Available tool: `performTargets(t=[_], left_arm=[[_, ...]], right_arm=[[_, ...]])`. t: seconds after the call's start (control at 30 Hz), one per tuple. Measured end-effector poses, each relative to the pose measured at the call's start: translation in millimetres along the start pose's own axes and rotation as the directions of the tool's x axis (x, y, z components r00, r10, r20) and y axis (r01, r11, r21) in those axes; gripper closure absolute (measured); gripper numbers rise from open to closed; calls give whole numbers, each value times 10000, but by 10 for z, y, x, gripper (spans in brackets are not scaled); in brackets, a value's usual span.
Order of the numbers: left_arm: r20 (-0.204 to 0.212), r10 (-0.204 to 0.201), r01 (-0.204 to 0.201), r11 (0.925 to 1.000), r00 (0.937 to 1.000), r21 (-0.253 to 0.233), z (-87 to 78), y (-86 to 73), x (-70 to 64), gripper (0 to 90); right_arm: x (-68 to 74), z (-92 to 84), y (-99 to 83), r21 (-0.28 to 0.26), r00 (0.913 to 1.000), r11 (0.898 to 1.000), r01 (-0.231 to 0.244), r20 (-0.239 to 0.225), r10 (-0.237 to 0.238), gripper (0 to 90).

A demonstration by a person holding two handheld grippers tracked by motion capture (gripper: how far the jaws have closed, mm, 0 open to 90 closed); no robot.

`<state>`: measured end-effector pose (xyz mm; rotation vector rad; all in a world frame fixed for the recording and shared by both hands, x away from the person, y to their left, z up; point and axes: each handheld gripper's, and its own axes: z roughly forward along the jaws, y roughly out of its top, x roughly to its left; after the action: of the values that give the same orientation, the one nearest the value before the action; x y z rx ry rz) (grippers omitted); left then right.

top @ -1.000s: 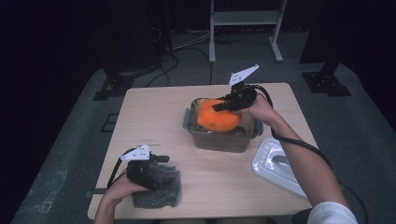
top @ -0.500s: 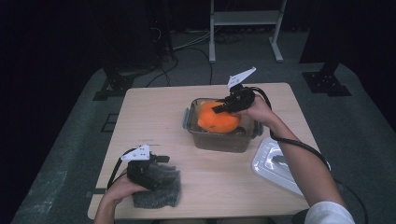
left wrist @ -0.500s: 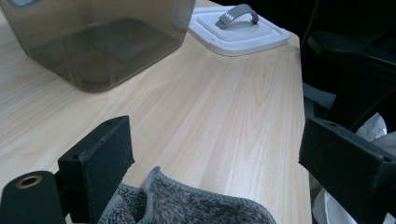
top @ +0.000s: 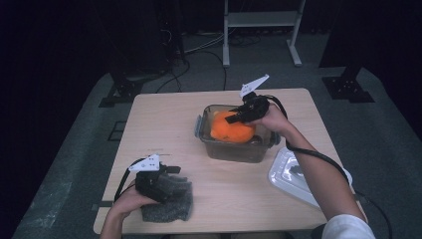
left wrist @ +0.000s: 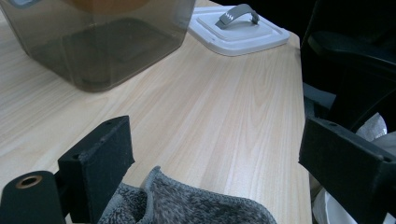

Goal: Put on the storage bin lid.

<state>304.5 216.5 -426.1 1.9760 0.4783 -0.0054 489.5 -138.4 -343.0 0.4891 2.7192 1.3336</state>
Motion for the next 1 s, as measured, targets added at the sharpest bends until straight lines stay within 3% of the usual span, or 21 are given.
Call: performTargets(t=[1.0], left_arm=[[-16,36,-36,10000,10000,19,-6,0,0,89]], right_arm=[[30,179,-42,672,9999,9977,82,-137,-73,655]])
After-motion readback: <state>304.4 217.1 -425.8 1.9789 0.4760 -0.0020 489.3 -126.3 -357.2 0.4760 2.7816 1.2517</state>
